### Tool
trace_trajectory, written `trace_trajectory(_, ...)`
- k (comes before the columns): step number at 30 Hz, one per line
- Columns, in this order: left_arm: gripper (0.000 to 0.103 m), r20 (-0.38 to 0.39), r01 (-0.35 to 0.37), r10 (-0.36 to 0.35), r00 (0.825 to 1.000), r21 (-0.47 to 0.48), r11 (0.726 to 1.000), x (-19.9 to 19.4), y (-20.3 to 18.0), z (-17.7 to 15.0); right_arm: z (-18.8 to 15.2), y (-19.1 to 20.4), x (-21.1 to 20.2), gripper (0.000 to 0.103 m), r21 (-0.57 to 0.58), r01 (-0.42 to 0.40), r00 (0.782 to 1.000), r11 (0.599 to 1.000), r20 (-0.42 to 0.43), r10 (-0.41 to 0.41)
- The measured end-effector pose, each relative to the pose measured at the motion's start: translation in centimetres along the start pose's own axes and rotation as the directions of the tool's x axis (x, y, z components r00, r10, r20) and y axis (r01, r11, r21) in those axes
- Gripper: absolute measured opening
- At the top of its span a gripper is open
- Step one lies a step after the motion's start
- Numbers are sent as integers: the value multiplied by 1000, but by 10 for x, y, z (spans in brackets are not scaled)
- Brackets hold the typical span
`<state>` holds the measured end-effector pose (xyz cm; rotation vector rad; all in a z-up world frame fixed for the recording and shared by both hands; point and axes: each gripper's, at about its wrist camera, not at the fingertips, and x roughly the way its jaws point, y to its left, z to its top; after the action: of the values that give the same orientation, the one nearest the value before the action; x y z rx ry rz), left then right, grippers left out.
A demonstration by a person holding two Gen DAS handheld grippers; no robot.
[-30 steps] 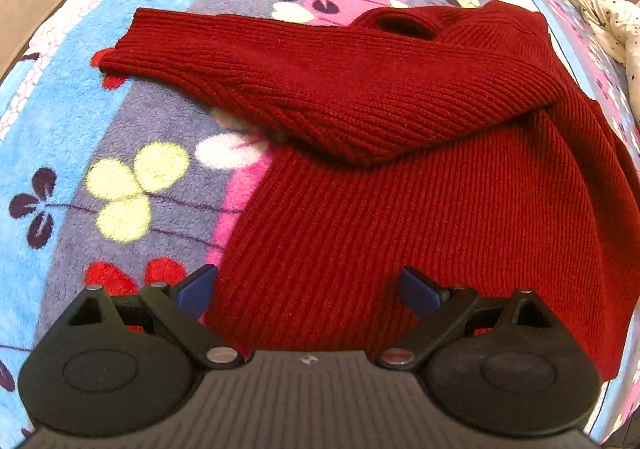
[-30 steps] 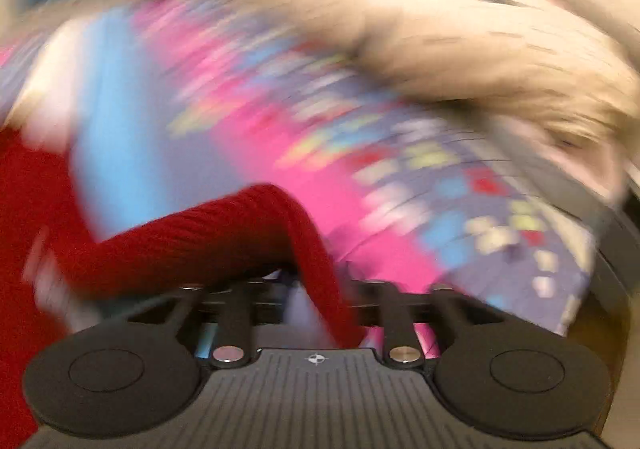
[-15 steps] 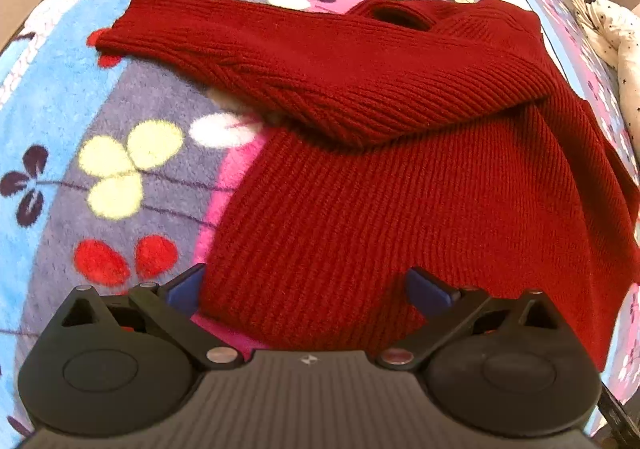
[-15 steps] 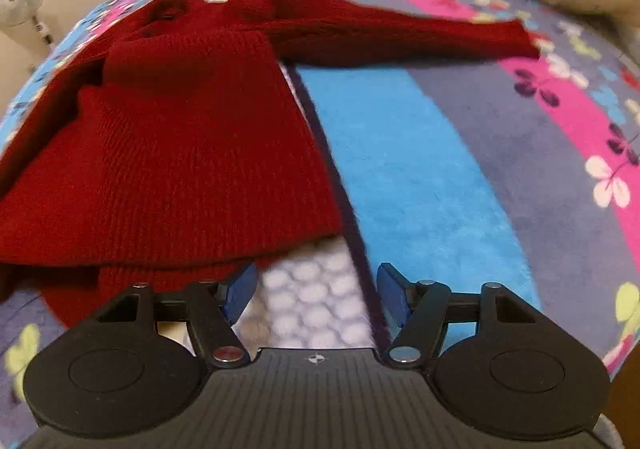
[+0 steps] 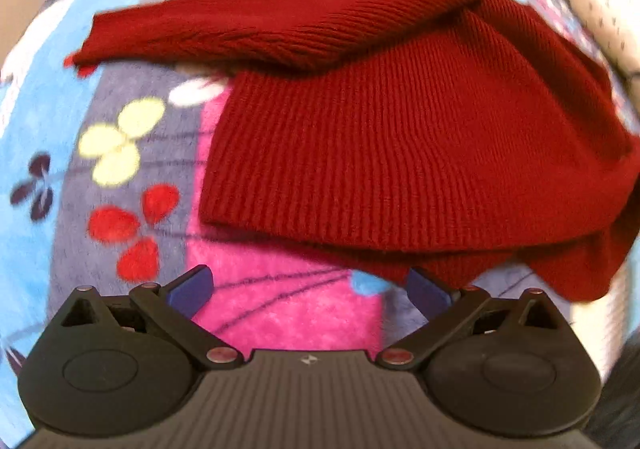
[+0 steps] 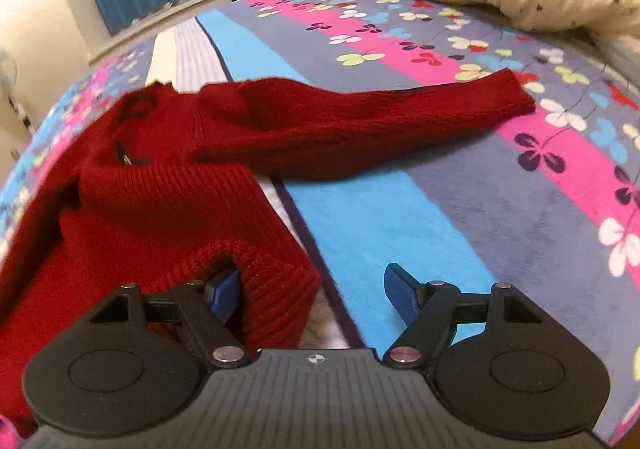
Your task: Fold small clothes
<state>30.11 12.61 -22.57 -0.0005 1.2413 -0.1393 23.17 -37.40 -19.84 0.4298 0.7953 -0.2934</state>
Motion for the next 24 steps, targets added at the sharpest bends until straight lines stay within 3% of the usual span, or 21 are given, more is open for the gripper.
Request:
trace_trajectory(4, 103, 49, -88, 89, 995, -28, 996, 8, -2, 23, 8, 19, -4, 76, -28, 19, 1000, 999, 4, -19)
trace_trajectory(9, 103, 106, -42, 67, 992, -220, 975, -2, 33, 57, 24, 16, 14, 78, 23, 36, 999, 999, -40, -35)
trace_trajectory(16, 103, 26, -30, 41, 999, -326, 945, 11, 83, 73, 27, 12, 37, 82, 95, 8, 993, 995, -119, 3)
trace_trajectory(20, 103, 34, -47, 59, 998, -291, 955, 13, 76, 60, 11, 4, 42, 83, 171, -27, 984, 985, -168, 56)
trace_trajectory(24, 103, 32, -97, 104, 994, -181, 979, 17, 45, 44, -8, -2, 29, 83, 159, -69, 984, 985, -150, 94)
